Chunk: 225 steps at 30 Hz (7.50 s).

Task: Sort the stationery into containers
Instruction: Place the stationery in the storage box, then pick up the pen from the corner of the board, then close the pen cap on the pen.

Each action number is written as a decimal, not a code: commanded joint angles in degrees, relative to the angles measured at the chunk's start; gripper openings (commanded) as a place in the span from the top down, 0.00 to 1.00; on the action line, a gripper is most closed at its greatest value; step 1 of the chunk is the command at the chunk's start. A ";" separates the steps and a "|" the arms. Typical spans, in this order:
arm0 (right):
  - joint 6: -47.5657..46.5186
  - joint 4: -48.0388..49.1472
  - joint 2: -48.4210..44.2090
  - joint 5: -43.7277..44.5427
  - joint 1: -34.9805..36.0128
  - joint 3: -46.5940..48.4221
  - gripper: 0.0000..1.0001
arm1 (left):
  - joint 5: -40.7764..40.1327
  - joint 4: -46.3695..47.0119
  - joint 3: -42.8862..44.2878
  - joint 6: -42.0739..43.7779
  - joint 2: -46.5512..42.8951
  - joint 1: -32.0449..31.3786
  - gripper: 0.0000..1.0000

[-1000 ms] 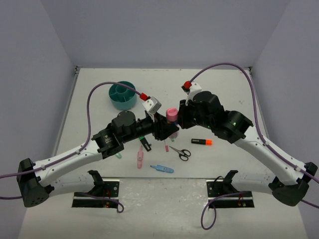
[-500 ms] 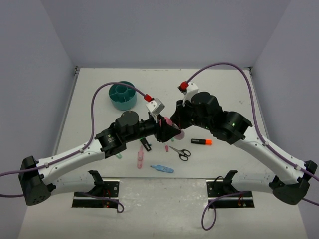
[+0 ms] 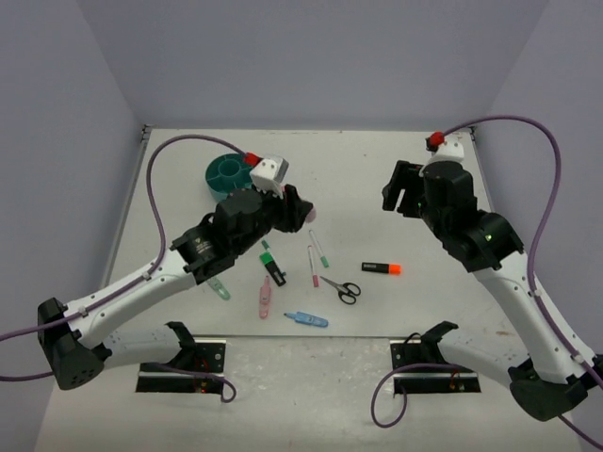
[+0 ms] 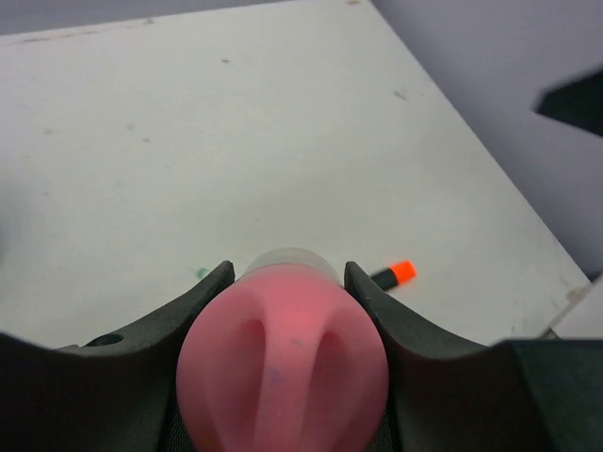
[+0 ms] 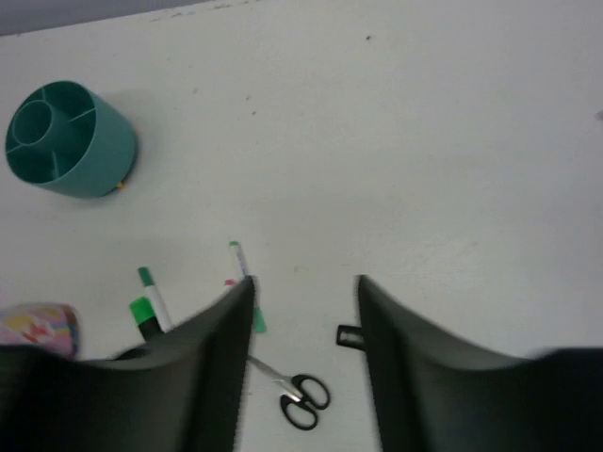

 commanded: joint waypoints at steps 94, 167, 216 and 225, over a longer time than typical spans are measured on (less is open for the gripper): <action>3.23 9.39 36.71 -7.81 26.51 0.68 0.51 | -14.36 -28.08 -11.08 -0.79 -37.14 35.57 0.00; -1.92 16.83 7.47 1.85 38.55 -9.70 1.00 | 39.50 44.44 -33.86 -27.79 -14.04 18.16 0.45; 11.25 26.96 -1.14 -18.35 31.64 -21.05 0.15 | 25.83 32.45 -28.65 -24.80 -20.63 17.20 1.00; 25.32 48.39 -4.92 -40.99 19.70 -30.78 0.40 | 31.88 49.56 -35.26 -35.43 -18.50 17.12 1.00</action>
